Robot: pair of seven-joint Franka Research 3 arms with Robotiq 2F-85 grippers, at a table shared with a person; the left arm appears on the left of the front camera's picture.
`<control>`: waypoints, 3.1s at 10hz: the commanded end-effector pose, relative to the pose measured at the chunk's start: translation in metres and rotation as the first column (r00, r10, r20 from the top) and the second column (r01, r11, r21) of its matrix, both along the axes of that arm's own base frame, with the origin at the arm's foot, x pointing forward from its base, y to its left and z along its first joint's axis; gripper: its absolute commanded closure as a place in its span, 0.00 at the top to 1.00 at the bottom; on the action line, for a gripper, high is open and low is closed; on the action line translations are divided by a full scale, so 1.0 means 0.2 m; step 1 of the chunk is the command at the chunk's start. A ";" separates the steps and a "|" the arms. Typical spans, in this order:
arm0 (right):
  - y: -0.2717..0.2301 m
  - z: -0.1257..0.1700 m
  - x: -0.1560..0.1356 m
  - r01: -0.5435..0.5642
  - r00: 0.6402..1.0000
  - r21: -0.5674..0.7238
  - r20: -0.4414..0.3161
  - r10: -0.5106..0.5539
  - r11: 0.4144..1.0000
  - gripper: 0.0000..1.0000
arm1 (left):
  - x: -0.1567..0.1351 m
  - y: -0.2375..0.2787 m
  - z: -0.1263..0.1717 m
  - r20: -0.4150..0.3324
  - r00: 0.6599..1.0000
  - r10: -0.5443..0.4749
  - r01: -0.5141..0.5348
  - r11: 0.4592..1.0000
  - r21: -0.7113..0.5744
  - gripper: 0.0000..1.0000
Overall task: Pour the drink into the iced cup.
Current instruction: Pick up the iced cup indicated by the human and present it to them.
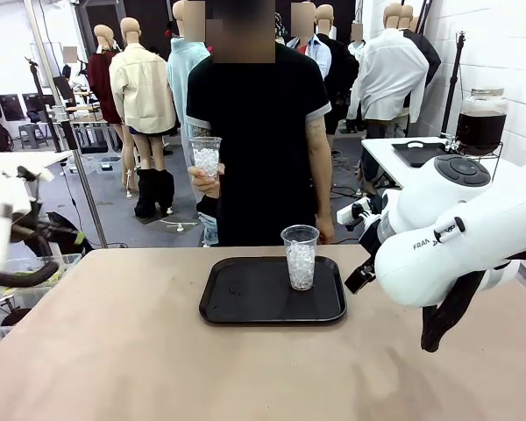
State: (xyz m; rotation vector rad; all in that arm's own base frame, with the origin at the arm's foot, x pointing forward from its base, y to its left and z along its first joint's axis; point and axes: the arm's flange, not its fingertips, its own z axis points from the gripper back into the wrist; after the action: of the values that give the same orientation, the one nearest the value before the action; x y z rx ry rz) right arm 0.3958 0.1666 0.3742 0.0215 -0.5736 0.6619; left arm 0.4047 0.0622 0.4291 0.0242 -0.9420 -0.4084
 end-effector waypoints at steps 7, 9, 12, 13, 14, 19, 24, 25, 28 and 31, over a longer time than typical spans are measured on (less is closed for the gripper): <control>0.00 0.00 0.00 -0.001 1.000 0.000 -0.001 0.001 1.000 1.00 | -0.02 0.11 -0.06 -0.095 0.994 -0.061 0.053 0.995 -0.089 1.00; 0.00 0.00 0.00 -0.001 1.000 0.000 -0.001 0.001 1.000 1.00 | -0.02 0.11 -0.06 -0.095 0.994 -0.061 0.053 0.995 -0.089 1.00; 0.00 0.00 0.00 -0.001 1.000 0.000 -0.001 0.001 1.000 1.00 | -0.02 0.11 -0.06 -0.095 0.994 -0.061 0.053 0.995 -0.089 1.00; 0.00 0.00 0.00 -0.001 1.000 0.000 -0.001 0.001 1.000 1.00 | -0.02 0.11 -0.06 -0.095 0.994 -0.061 0.053 0.995 -0.089 1.00; 0.00 0.00 0.00 -0.001 1.000 0.000 -0.001 0.001 1.000 1.00 | -0.02 0.11 -0.06 -0.095 0.994 -0.061 0.053 0.995 -0.089 1.00; 0.00 0.00 0.00 -0.001 1.000 0.000 -0.001 0.001 1.000 1.00 | -0.02 0.11 -0.06 -0.095 0.994 -0.061 0.053 0.995 -0.089 1.00; 0.00 0.00 0.00 -0.001 1.000 0.000 -0.001 0.001 1.000 1.00 | -0.02 0.11 -0.06 -0.095 0.994 -0.061 0.053 0.995 -0.089 1.00; 0.00 0.00 0.00 -0.001 1.000 0.000 -0.001 0.001 1.000 1.00 | -0.02 0.11 -0.06 -0.095 0.994 -0.061 0.053 0.995 -0.089 1.00; 0.00 0.00 0.00 -0.001 1.000 0.000 -0.001 0.001 1.000 1.00 | -0.02 0.11 -0.06 -0.095 0.994 -0.061 0.053 0.995 -0.089 1.00; 0.00 0.00 0.00 -0.001 1.000 0.000 -0.001 0.001 1.000 1.00 | -0.02 0.11 -0.06 -0.095 0.994 -0.061 0.053 0.995 -0.089 1.00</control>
State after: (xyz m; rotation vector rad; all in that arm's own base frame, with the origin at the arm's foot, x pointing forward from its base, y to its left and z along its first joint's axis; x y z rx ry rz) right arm 0.3957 0.1667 0.3742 0.0215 -0.5736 0.6620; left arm 0.4017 0.0848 0.4202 -0.1107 -0.8529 -0.4270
